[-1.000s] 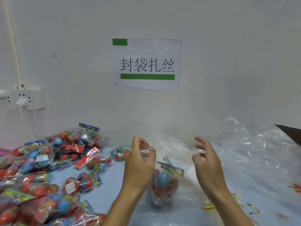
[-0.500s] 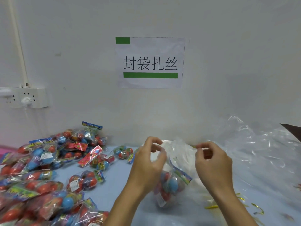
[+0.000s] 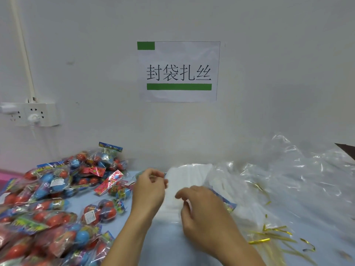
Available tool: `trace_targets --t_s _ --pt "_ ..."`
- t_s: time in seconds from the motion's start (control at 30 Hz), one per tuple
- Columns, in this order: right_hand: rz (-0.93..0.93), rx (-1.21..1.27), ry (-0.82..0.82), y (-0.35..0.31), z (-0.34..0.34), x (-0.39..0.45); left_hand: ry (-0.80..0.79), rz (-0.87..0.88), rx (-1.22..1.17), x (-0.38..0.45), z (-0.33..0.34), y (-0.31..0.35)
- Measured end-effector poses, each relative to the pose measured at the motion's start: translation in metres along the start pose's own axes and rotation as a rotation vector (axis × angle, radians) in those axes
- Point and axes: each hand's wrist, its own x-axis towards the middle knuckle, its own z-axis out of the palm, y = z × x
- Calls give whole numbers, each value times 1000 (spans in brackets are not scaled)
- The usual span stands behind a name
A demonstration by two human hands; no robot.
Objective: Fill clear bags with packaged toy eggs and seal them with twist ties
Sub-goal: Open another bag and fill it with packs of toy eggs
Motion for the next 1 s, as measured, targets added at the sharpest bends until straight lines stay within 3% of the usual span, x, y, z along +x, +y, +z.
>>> trace_targets --t_s 0.1,0.23,0.33,0.43,0.8,0.9,1.0 --pt "66 3 -50 6 2 -1 104 27 466 12 -18 -14" --pt "76 38 -27 6 2 -1 16 -218 1021 18 -36 -29" --pt "72 52 -25 6 3 -1 -63 -341 1141 16 -40 -36" --pt "70 60 -14 5 3 0 -31 -260 1235 14 -34 -38" --pt "105 107 -36 4 4 -1 47 -49 1197 11 -29 -43" --pt "150 158 -39 5 5 -1 129 -8 1007 12 -28 -32" --pt "206 230 -2 5 5 0 214 142 632 12 -28 -15"
